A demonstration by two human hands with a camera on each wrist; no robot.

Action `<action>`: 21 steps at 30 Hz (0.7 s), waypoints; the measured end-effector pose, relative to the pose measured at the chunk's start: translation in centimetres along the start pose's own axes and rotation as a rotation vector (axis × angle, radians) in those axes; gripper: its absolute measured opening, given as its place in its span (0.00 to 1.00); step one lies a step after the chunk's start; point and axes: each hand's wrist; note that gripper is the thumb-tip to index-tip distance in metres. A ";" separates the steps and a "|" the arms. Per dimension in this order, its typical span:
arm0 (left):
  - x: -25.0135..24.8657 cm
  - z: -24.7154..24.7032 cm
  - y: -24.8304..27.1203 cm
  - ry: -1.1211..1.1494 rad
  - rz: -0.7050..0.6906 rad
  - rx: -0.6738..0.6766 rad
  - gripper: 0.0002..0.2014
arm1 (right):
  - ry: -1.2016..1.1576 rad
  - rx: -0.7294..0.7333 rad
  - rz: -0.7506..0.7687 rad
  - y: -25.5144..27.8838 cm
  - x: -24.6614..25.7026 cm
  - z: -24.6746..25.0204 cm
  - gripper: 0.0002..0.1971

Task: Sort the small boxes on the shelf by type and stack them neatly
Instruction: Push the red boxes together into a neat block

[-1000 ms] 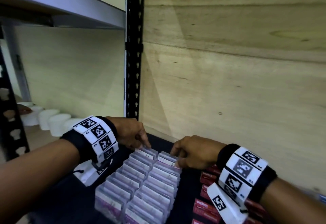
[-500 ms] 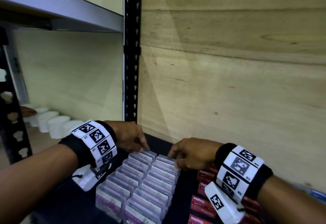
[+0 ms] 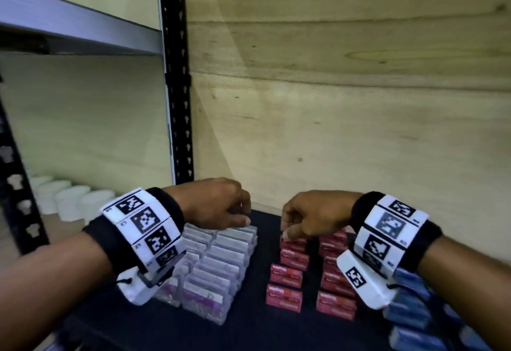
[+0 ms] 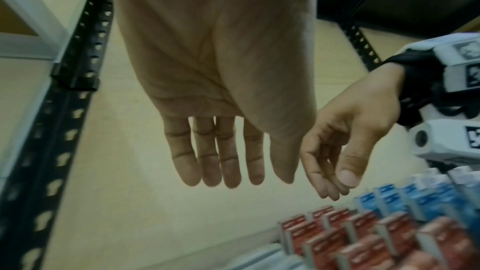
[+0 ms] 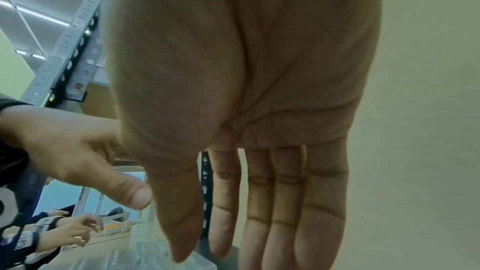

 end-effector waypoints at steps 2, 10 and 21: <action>-2.2 -0.1 0.2 0.000 -0.035 0.052 0.15 | -0.009 0.025 -0.022 1.6 -0.3 -0.5 0.10; -8.3 -2.8 0.9 -0.059 -0.098 0.224 0.18 | 0.102 0.071 -0.106 6.1 -0.8 -4.6 0.12; -10.9 -5.8 1.3 -0.045 -0.088 0.151 0.11 | 0.226 0.032 -0.152 8.6 0.0 -8.0 0.13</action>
Point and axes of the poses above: each hand's wrist, its own y-axis away from the middle knuckle, its own z-axis out of the back of the hand, x = y × z, and after that the axes turned 1 degree about x, right-handed
